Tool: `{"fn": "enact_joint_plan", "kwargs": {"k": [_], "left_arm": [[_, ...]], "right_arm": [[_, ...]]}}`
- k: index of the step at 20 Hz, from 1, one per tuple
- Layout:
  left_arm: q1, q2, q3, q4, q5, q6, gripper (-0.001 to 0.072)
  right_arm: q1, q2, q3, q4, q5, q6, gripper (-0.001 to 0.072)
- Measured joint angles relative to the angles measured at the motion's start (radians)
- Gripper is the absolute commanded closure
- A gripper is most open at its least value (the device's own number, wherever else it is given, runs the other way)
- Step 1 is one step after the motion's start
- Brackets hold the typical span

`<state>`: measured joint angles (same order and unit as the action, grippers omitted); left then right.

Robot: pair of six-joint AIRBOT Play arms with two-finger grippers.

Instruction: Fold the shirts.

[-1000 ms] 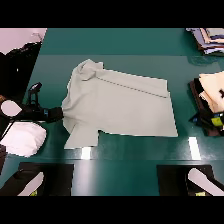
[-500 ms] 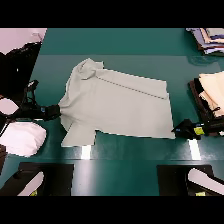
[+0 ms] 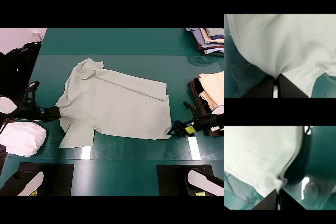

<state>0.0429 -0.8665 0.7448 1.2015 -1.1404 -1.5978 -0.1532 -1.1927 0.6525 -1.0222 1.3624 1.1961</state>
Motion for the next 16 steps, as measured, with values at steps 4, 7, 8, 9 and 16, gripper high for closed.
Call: {"fn": "enact_joint_plan", "kwargs": {"k": [4,7,8,9,16], "left_arm": [[0.000,0.001,0.226,0.000,-0.085,0.026,0.0682],[0.000,0.001,0.500,0.000,-0.126,0.045,0.0682],[0.000,0.001,0.605,0.000,-0.135,0.049,0.0682],[0.000,0.001,0.704,0.000,-0.143,0.052,0.0682],[0.000,0.003,1.355,-0.003,-0.160,0.074,0.0683]], "right_arm": [[0.037,0.126,0.214,0.006,-0.006,0.039,0.0695],[0.045,0.221,0.453,0.008,-0.040,0.062,0.0695],[0.047,0.247,0.544,0.007,-0.055,0.070,0.0695],[0.047,0.269,0.629,0.007,-0.069,0.074,0.0695],[0.051,0.363,1.138,-0.075,-0.116,0.119,0.0695]]}}
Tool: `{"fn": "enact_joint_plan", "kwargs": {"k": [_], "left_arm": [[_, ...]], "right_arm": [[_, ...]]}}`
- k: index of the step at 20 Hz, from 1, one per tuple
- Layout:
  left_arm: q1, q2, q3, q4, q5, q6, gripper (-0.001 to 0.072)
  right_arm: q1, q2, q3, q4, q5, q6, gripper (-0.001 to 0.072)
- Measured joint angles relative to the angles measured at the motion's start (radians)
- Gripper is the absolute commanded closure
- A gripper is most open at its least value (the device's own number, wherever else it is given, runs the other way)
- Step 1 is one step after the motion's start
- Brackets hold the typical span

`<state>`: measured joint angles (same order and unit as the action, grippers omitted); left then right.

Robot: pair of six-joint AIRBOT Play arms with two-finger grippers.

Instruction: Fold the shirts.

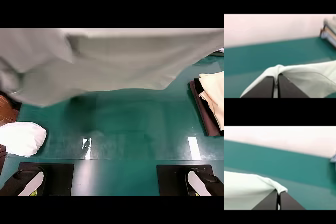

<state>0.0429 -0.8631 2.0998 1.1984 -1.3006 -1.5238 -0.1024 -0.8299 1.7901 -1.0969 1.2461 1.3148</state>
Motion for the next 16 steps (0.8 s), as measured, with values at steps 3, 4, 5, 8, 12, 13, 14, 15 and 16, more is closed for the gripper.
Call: {"fn": "enact_joint_plan", "kwargs": {"k": [3,4,5,8,12,13,14,15,16], "left_arm": [[0.000,0.009,0.148,-0.019,0.004,-0.008,0.0684],[0.000,0.012,0.181,-0.040,0.014,-0.012,0.0683],[0.000,0.012,0.201,-0.062,0.023,-0.014,0.0684],[0.000,0.006,0.162,-0.103,0.037,-0.018,0.0683],[-0.001,-0.012,-0.169,-0.120,0.020,-0.011,0.0683],[-0.001,-0.028,-0.267,-0.123,0.010,-0.003,0.0683],[-0.001,-0.052,-0.367,-0.123,0.003,0.009,0.0683],[-0.001,-0.085,-0.459,-0.123,0.000,0.023,0.0683],[-0.001,-0.122,-0.534,-0.124,0.000,0.033,0.0682]], "right_arm": [[0.000,0.014,0.135,-0.111,0.039,0.045,0.0696],[0.000,0.011,0.179,-0.156,0.067,0.060,0.0696],[0.000,0.001,0.221,-0.197,0.100,0.072,0.0697],[0.000,-0.061,0.277,-0.276,0.199,0.093,0.0697],[0.000,-0.187,0.165,-0.314,0.312,0.103,0.0697],[0.000,-0.230,0.119,-0.320,0.333,0.104,0.0697],[0.000,-0.271,0.077,-0.324,0.349,0.105,0.0697],[0.000,-0.309,0.037,-0.327,0.362,0.105,0.0697],[0.000,-0.357,-0.003,-0.327,0.370,0.104,0.0697]]}}
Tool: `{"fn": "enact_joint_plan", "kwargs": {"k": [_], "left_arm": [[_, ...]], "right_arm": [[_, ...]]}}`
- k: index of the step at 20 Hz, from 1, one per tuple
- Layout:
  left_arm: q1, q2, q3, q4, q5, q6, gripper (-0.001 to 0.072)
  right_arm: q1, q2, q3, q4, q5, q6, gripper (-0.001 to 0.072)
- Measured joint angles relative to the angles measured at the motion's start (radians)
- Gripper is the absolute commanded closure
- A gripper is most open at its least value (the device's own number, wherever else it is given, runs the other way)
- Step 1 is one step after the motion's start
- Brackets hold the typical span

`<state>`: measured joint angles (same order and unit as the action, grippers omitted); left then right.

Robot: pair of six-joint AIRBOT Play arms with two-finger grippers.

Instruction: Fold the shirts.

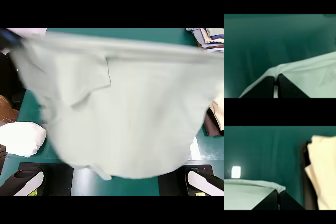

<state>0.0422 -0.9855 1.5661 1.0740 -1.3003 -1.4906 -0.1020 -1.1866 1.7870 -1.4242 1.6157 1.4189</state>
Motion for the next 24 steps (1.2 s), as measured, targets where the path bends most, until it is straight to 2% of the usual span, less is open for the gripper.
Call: {"fn": "enact_joint_plan", "kwargs": {"k": [2,5,10,13,15,18,21,24], "left_arm": [[0.000,-0.105,-0.109,-0.003,0.033,0.022,0.0682],[0.000,-0.285,-0.172,-0.034,0.163,0.056,0.0683],[0.001,-0.541,-0.075,-0.156,0.367,0.135,0.0683],[0.001,-0.613,-0.015,-0.180,0.408,0.183,0.0683],[0.002,-0.634,0.002,-0.163,0.378,0.218,0.0684],[0.002,-0.647,-0.004,-0.105,0.259,0.246,0.0684],[0.002,-0.652,-0.063,-0.042,0.167,0.255,0.0684],[0.002,-0.653,-0.138,-0.006,0.148,0.258,0.0682]], "right_arm": [[0.000,-0.097,-0.062,-0.003,0.003,-0.001,0.0697],[0.002,-0.245,-0.100,-0.001,-0.051,-0.004,0.0696],[0.002,-0.454,-0.001,0.091,-0.204,-0.006,0.0697],[0.003,-0.525,0.071,0.148,-0.249,-0.006,0.0697],[0.006,-0.546,0.093,0.163,-0.259,-0.008,0.0697],[0.007,-0.549,0.066,0.174,-0.252,-0.012,0.0697],[0.014,-0.519,-0.048,0.169,-0.267,-0.015,0.0697],[0.028,-0.481,-0.197,0.166,-0.319,-0.016,0.0696]]}}
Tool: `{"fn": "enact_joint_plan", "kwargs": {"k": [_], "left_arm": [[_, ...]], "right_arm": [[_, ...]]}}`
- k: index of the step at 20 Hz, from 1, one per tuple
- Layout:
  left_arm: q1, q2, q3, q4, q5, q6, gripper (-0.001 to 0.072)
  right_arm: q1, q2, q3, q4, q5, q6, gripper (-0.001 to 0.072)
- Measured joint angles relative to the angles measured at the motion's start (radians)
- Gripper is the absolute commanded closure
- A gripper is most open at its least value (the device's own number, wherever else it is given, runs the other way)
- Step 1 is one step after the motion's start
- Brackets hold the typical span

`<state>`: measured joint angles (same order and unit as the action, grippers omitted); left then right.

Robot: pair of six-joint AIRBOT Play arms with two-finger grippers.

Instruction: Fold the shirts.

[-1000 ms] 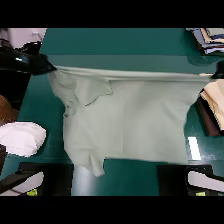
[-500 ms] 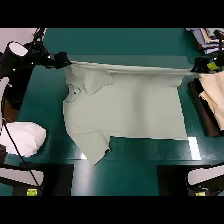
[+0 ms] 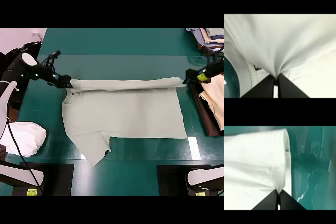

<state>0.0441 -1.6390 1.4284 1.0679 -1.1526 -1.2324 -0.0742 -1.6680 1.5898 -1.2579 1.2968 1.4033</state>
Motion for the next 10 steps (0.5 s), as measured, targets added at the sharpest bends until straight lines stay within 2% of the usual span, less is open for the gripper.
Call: {"fn": "enact_joint_plan", "kwargs": {"k": [2,3,4,5,10], "left_arm": [[0.000,-0.001,-0.040,0.016,0.001,0.000,0.0680],[0.000,-0.001,-0.052,0.020,0.005,0.000,0.0516],[0.000,-0.001,-0.063,0.028,0.005,-0.011,0.0184],[0.000,-0.001,-0.070,0.038,0.004,-0.030,0.0108],[0.001,0.035,-0.072,0.135,-0.074,-0.145,0.0108]], "right_arm": [[0.011,0.020,-0.086,0.001,-0.040,0.000,0.0691],[0.015,0.029,-0.118,0.002,-0.060,0.000,0.0543],[0.018,0.036,-0.147,0.003,-0.074,0.000,0.0304],[0.021,0.042,-0.166,0.003,-0.083,0.000,0.0261],[0.008,0.114,-0.208,0.007,-0.069,0.000,0.0261]]}}
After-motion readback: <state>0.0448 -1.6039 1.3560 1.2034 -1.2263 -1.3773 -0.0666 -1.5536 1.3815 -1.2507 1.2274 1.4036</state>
